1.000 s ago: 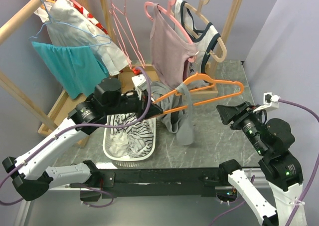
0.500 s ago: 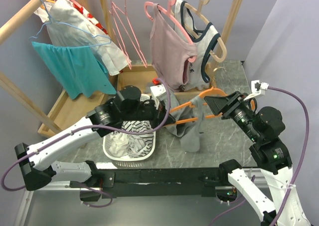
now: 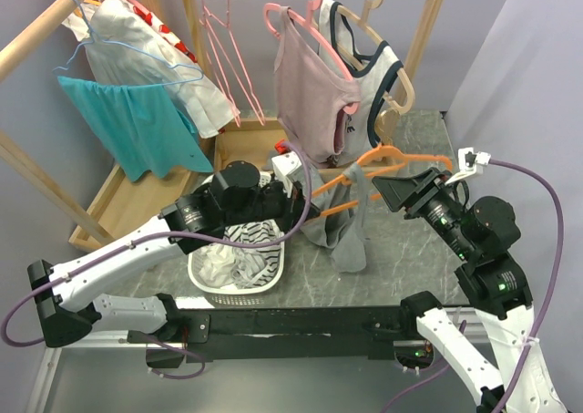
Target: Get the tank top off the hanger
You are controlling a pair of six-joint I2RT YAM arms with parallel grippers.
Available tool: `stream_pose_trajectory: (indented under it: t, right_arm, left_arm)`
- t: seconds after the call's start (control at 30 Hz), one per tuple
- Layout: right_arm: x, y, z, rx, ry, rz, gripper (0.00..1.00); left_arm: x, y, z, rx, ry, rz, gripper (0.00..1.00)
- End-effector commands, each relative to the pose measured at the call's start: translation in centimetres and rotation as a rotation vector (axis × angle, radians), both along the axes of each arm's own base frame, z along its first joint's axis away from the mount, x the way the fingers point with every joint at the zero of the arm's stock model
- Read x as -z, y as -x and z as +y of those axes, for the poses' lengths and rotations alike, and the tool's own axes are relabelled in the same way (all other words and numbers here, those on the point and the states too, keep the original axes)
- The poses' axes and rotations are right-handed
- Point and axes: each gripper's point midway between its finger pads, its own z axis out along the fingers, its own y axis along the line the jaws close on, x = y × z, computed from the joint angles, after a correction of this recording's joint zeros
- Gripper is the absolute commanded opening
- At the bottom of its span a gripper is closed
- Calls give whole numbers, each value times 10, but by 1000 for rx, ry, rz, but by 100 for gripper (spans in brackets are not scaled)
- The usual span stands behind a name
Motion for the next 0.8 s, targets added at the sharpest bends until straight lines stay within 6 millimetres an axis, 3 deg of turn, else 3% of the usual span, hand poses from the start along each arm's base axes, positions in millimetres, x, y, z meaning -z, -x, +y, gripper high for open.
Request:
stream_pose_trajectory:
  t: [0.0,0.37,0.47,0.53,0.6,0.77]
  right_arm:
    - [-15,10,-10,33,-8,-33,54]
    - [18,-7,-22,149,-76,30,50]
    - [15,-10,-24,167,-132,4,50]
    - [-4,-4,-24,150,-189,-88,50]
    - [-9,0,-25,149,-208,-126,50]
    - [-19,-2,-22,129,-180,-157,51]
  left_arm:
    - [-47,-16,13,-129,119,-78,1]
    - [-84,6,25,-71,228,-87,1]
    - [-82,17,27,-20,226,-80,1]
    - [-79,22,27,0,233,-69,1]
    - [-78,26,28,9,248,-54,1]
    - [-72,31,24,36,258,-21,1]
